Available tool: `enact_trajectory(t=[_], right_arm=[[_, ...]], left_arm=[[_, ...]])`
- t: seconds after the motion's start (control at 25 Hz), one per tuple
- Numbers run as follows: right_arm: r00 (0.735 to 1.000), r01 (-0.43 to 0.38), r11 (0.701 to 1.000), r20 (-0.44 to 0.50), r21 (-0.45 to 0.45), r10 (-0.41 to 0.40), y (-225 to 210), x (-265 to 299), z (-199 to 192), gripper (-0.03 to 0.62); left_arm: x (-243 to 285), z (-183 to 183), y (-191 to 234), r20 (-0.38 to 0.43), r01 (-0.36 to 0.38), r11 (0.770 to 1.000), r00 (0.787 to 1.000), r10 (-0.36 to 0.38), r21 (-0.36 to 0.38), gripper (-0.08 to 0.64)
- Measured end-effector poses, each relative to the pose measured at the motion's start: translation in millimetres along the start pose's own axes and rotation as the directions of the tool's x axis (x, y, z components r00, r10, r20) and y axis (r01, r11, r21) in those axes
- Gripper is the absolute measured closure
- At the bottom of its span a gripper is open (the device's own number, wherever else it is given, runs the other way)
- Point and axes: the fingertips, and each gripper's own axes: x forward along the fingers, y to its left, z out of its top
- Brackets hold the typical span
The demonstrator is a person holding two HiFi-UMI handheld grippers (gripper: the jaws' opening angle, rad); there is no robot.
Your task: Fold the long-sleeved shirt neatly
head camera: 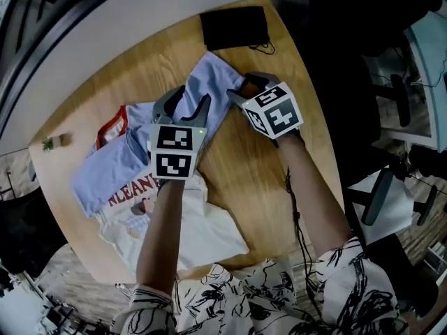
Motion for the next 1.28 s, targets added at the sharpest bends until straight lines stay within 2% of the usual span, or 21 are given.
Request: enact_trajectory(t=[0.12,0.2,0.28,0.4,0.48,0.64,0.68,0.72,0.84,0.96,1.08,1.28], right_arm=[[0.999,0.05,0.996,-0.008,0.072,-0.049,-4,5,-3,0.336],[0.994,0.107,0.988,-0.008,0.115,-0.107,-11,5,-4,0.379],[0.987,0.162,0.981,-0.02,0.104,-0.161,-17,4,-6,0.43],[0.976,0.214,0.975,-0.04,0.063,-0.212,-21,1,-9,0.442],[0.974,0.227,0.972,-0.04,0.063,-0.225,-21,1,-9,0.453],[0.973,0.228,0.972,-0.035,0.049,-0.226,-14,2,-9,0.548],[0.973,0.229,0.972,-0.032,0.043,-0.228,-14,2,-9,0.549],[0.973,0.23,0.972,-0.031,0.041,-0.229,-15,2,-9,0.552],[0.974,0.227,0.972,-0.03,0.065,-0.225,-15,2,-10,0.557],[0.973,0.226,0.968,0.009,0.109,-0.229,-15,-9,-7,0.56],[0.962,0.235,0.96,0.108,0.151,-0.252,-20,-41,14,0.56],[0.902,0.295,0.935,0.267,0.196,-0.34,-34,-120,58,0.56]], left_arm=[[39,22,18,-0.012,0.055,0.997,0.998,-0.054,0.05,0.337],[63,29,20,-0.037,0.112,0.989,0.993,-0.109,0.097,0.341],[84,28,19,-0.084,0.159,0.979,0.985,-0.149,0.128,0.349],[110,19,20,-0.165,0.195,0.971,0.971,-0.171,0.137,0.372],[125,10,22,-0.221,0.21,0.97,0.959,-0.179,0.125,0.388],[137,-1,21,-0.268,0.233,0.969,0.942,-0.202,0.088,0.414],[137,0,19,-0.27,0.245,0.966,0.938,-0.216,0.079,0.438],[137,0,16,-0.271,0.257,0.963,0.935,-0.228,0.077,0.497],[135,-2,10,-0.276,0.273,0.956,0.932,-0.235,0.109,0.534],[123,9,-1,-0.231,0.298,0.942,0.938,-0.259,0.152,0.535],[101,51,-17,-0.122,0.328,0.927,0.943,-0.31,0.183,0.535],[54,139,-45,0.042,0.366,0.904,0.922,-0.384,0.223,0.535]])
